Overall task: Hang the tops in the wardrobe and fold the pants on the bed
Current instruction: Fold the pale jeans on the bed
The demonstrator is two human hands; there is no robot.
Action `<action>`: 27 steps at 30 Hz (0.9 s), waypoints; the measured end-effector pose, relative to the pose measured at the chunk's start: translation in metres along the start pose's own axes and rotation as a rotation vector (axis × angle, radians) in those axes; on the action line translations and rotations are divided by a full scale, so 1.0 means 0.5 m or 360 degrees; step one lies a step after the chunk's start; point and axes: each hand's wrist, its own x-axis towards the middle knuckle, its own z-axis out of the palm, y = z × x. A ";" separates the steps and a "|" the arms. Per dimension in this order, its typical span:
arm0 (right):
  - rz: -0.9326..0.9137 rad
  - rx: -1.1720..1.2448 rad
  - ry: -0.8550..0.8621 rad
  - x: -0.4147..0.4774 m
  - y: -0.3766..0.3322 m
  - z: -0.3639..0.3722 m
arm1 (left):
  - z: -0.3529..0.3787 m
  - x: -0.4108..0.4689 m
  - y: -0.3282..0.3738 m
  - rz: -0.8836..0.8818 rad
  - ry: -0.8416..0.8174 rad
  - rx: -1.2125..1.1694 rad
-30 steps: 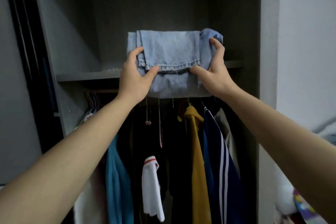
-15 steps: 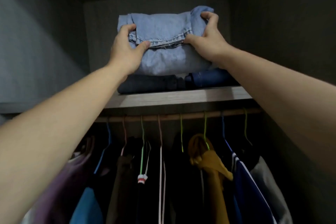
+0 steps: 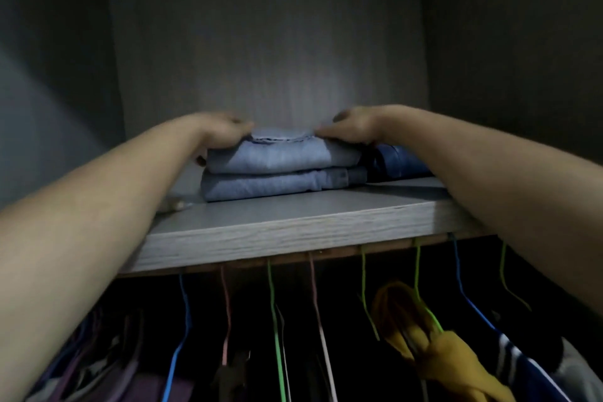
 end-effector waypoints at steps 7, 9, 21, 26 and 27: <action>-0.0151 0.0001 -0.0082 -0.003 0.006 0.000 | 0.026 0.038 -0.027 -0.0022 -0.0139 0.0047; -0.0215 -0.0283 -0.0230 -0.009 0.012 0.017 | 0.038 0.039 -0.032 0.0018 -0.0152 0.0175; -0.0464 -0.0533 0.0565 -0.141 0.016 -0.067 | -0.028 -0.101 0.006 0.0679 0.0864 0.0556; -0.0513 -0.0601 0.0729 -0.255 0.052 -0.074 | -0.005 -0.244 0.014 0.0814 0.1284 0.0729; -0.0534 -0.0524 0.0747 -0.278 0.059 -0.068 | 0.010 -0.279 0.013 0.0830 0.1360 0.0701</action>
